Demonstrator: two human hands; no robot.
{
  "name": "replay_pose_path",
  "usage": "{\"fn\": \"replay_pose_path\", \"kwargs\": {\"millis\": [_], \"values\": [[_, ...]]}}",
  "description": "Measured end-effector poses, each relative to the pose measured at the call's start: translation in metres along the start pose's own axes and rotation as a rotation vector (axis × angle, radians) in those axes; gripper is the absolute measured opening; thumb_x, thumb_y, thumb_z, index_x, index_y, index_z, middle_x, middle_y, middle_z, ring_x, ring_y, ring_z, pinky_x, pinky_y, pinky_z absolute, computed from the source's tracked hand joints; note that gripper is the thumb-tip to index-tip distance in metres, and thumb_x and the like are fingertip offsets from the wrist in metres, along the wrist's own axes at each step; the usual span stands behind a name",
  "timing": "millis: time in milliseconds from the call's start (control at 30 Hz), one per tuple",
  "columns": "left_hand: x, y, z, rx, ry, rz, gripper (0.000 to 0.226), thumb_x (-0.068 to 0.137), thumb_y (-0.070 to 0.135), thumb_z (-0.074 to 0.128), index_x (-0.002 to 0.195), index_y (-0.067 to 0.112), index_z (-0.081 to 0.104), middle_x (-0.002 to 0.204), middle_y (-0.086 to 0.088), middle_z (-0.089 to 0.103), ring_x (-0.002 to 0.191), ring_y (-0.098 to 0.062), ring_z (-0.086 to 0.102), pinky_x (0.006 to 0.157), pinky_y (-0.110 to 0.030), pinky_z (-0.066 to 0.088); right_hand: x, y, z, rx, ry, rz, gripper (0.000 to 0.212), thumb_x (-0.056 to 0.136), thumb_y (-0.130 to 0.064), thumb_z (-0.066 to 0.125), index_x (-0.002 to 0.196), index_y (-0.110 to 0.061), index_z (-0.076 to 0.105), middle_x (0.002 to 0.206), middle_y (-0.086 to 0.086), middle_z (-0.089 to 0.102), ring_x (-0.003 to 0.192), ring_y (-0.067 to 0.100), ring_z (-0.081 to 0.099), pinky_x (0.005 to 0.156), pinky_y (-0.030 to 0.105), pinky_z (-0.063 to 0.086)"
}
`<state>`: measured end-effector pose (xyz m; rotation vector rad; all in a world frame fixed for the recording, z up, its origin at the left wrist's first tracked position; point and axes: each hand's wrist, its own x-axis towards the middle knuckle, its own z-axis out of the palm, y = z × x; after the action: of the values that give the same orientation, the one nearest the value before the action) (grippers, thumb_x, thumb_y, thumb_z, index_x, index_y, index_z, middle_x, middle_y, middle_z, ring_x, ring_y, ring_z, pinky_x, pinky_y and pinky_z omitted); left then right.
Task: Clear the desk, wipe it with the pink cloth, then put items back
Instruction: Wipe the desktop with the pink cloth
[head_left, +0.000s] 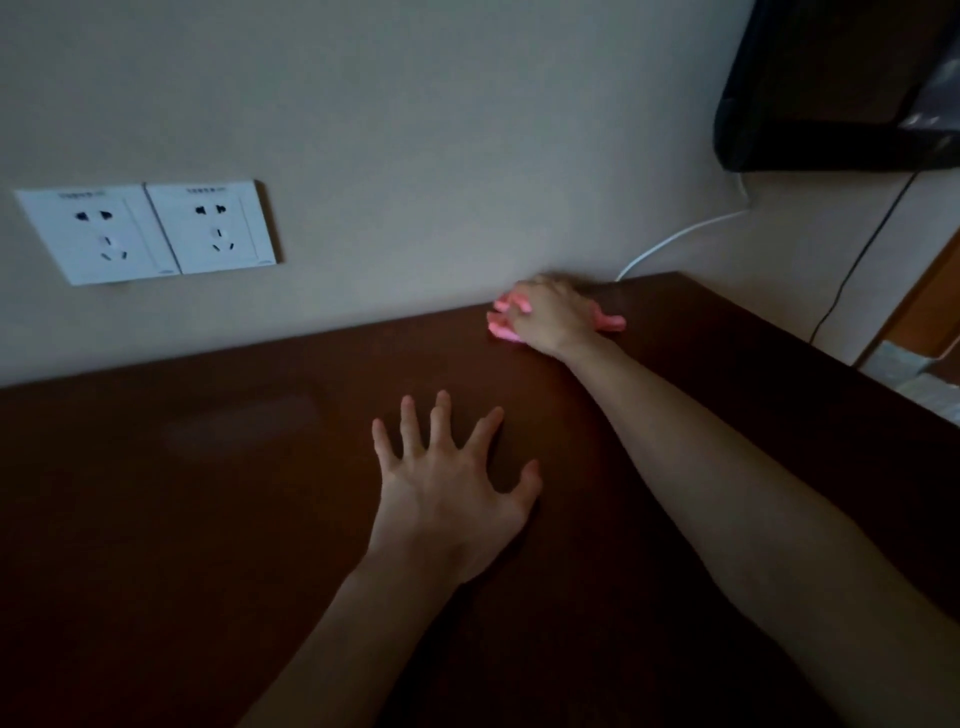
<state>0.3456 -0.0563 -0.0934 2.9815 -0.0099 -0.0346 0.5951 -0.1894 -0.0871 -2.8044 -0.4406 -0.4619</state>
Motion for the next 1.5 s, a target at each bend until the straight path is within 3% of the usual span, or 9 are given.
{"fn": "replay_pose_path", "kwargs": {"millis": [200,300,433,567,800,1000,1133,1300,1500], "values": [[-0.005,-0.01,-0.018,-0.051,0.009,0.037,0.067,0.088,0.076,0.033,0.149,0.047,0.037,0.164,-0.004,0.029,0.151,-0.034,0.022,0.122,-0.051,0.02,-0.119,-0.016,-0.033,0.162,-0.077,-0.405,0.029,0.091,-0.042,0.05,0.1,-0.024,0.071,0.105,-0.006,0.065,0.1,0.02,0.064,0.082,0.041,0.052],[0.001,-0.045,-0.037,-0.068,0.089,0.146,0.067,0.079,0.076,0.029,0.131,0.044,0.055,0.143,0.006,0.05,0.135,-0.024,0.048,0.109,-0.041,0.042,-0.152,0.021,-0.047,0.214,-0.068,-0.492,0.027,0.09,-0.031,0.057,0.108,-0.021,0.074,0.116,-0.009,0.067,0.11,0.013,0.063,0.095,0.035,0.05],[0.018,-0.093,-0.025,0.088,-0.002,0.023,0.077,0.087,0.085,0.017,0.155,0.051,0.016,0.169,-0.001,0.01,0.156,-0.028,0.004,0.125,-0.049,0.008,-0.116,0.045,-0.043,0.191,-0.062,-0.314,0.039,0.086,-0.04,0.051,0.117,-0.031,0.072,0.123,-0.008,0.066,0.116,0.017,0.063,0.097,0.043,0.051],[0.029,-0.1,-0.01,0.06,-0.01,-0.009,0.077,0.088,0.083,0.013,0.157,0.051,0.002,0.17,-0.003,0.0,0.156,-0.029,-0.005,0.125,-0.051,0.0,-0.037,0.036,-0.02,0.094,-0.057,-0.067,0.037,0.085,-0.058,0.042,0.108,-0.041,0.065,0.113,-0.014,0.063,0.109,0.015,0.061,0.093,0.041,0.05],[0.027,-0.101,-0.012,0.058,0.009,-0.004,0.078,0.086,0.085,0.014,0.156,0.053,0.004,0.17,0.0,0.002,0.156,-0.027,-0.004,0.125,-0.048,0.0,0.021,-0.028,0.026,-0.03,0.014,0.023,0.029,0.096,-0.037,0.052,0.113,-0.02,0.068,0.13,0.006,0.06,0.127,0.034,0.05,0.1,0.042,0.044],[0.023,-0.097,-0.017,0.038,0.015,-0.017,0.076,0.089,0.082,0.021,0.157,0.05,0.013,0.17,-0.003,0.007,0.156,-0.028,0.001,0.125,-0.049,0.002,-0.072,-0.056,-0.009,0.163,-0.064,-0.412,0.033,0.089,-0.045,0.05,0.106,-0.027,0.072,0.116,-0.004,0.065,0.11,0.025,0.061,0.085,0.033,0.045],[0.023,-0.098,-0.014,0.02,0.019,-0.017,0.086,0.08,0.089,0.012,0.157,0.05,0.01,0.17,-0.004,0.006,0.156,-0.029,0.0,0.125,-0.049,0.0,-0.125,-0.039,-0.022,0.282,-0.107,-0.639,0.03,0.089,-0.036,0.056,0.11,-0.024,0.074,0.119,-0.01,0.065,0.109,0.016,0.063,0.092,0.036,0.049],[0.028,-0.101,-0.014,0.026,0.011,-0.007,0.076,0.09,0.082,0.022,0.158,0.049,0.011,0.17,-0.004,0.004,0.156,-0.028,-0.003,0.125,-0.049,0.0,-0.052,-0.044,-0.006,0.154,-0.075,-0.309,0.046,0.085,-0.051,0.039,0.117,-0.033,0.067,0.126,-0.005,0.062,0.118,0.023,0.059,0.094,0.04,0.049],[0.028,-0.102,-0.013,0.028,0.016,-0.006,0.076,0.089,0.083,0.021,0.157,0.05,0.011,0.17,-0.003,0.004,0.156,-0.027,-0.004,0.125,-0.05,-0.001,0.001,-0.093,0.03,0.083,-0.019,-0.184,0.03,0.094,-0.035,0.052,0.117,-0.029,0.071,0.124,0.001,0.063,0.121,0.03,0.057,0.094,0.037,0.046]]}}
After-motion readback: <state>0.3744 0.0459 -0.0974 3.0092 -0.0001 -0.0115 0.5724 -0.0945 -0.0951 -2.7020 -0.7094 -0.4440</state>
